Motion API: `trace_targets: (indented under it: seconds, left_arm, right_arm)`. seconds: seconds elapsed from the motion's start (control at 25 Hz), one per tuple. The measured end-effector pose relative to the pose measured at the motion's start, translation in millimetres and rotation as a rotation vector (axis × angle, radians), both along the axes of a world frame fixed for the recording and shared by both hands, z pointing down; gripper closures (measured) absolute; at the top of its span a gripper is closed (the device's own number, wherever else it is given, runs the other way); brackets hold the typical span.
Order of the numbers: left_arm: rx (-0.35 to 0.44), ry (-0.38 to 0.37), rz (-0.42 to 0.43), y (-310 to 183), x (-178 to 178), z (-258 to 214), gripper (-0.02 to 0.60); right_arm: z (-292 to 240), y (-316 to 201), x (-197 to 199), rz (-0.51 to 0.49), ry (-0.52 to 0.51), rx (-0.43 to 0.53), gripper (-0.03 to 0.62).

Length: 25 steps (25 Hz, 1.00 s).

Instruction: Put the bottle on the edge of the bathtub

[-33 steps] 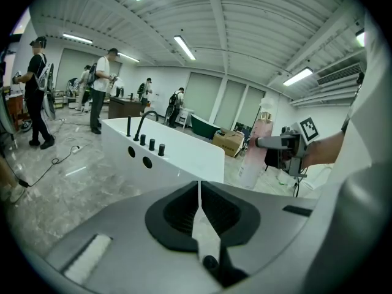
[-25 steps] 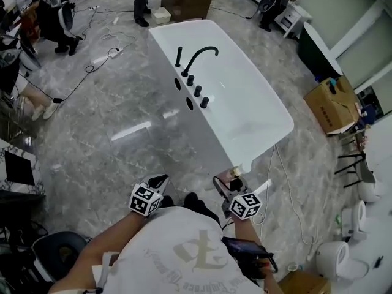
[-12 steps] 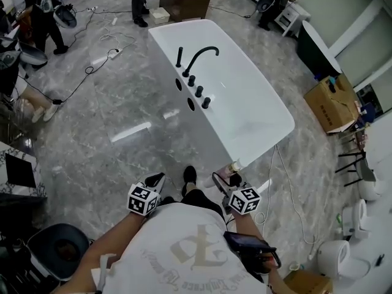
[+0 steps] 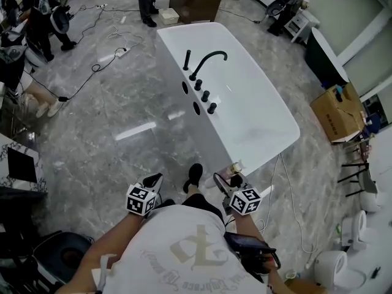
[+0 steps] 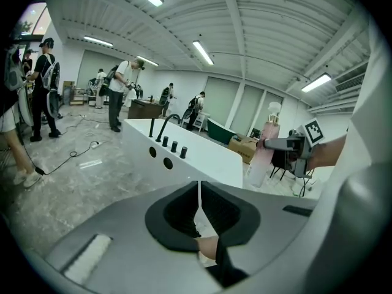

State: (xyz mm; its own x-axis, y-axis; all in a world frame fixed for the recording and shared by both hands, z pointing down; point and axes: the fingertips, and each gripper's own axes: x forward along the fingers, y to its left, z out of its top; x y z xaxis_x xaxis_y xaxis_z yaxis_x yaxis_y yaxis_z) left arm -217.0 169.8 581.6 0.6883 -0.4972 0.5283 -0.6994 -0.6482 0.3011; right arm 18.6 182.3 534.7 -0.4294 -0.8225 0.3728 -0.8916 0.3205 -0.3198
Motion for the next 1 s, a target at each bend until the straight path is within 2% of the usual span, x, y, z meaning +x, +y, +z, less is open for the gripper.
trace_targets:
  seconds: [0.4,1.0]
  left_arm:
    - [-0.045,-0.039,0.007,-22.1,16.0,21.2,0.565]
    - [-0.057,-0.056,0.03,-130.8,79.5,19.1,0.565]
  right_arm:
    - [38.0,-28.5,18.0,-0.002,-0.022,-0.057,0.293]
    - [57.0,-127.4,66.4,-0.037,0.027,-0.117,0.293]
